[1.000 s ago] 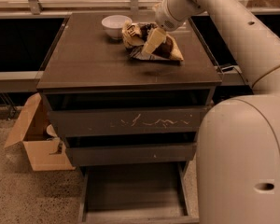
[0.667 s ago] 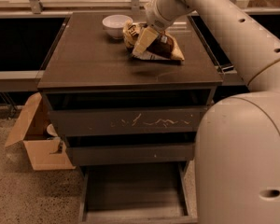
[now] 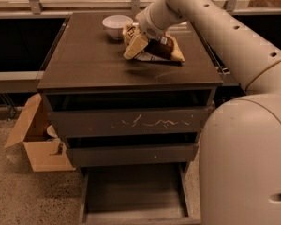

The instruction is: Place brown chip bag into bottom drawer

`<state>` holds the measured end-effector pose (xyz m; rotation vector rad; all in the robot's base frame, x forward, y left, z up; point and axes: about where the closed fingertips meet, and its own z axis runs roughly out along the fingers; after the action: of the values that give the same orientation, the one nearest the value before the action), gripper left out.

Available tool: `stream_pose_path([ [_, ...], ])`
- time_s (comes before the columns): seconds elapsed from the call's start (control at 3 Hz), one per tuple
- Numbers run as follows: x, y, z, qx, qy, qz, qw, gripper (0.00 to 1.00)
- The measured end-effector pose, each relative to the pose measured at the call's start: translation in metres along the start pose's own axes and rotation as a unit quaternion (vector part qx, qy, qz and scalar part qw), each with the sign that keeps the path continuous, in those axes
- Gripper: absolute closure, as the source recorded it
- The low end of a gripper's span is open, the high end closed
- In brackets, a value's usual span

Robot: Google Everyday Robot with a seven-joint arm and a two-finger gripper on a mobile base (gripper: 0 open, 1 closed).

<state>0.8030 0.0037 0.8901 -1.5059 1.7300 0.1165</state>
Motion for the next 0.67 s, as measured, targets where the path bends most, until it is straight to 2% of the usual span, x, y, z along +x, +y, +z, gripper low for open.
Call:
stream_pose_path([
  [0.33, 0.0031, 0.0055, 0.0042, -0.003, -0.016, 0.018, 0.9997, 0.42],
  [0.67, -0.0014, 0.0034, -0.0021, 0.004, -0.032, 0.017, 0.9993, 0.65],
])
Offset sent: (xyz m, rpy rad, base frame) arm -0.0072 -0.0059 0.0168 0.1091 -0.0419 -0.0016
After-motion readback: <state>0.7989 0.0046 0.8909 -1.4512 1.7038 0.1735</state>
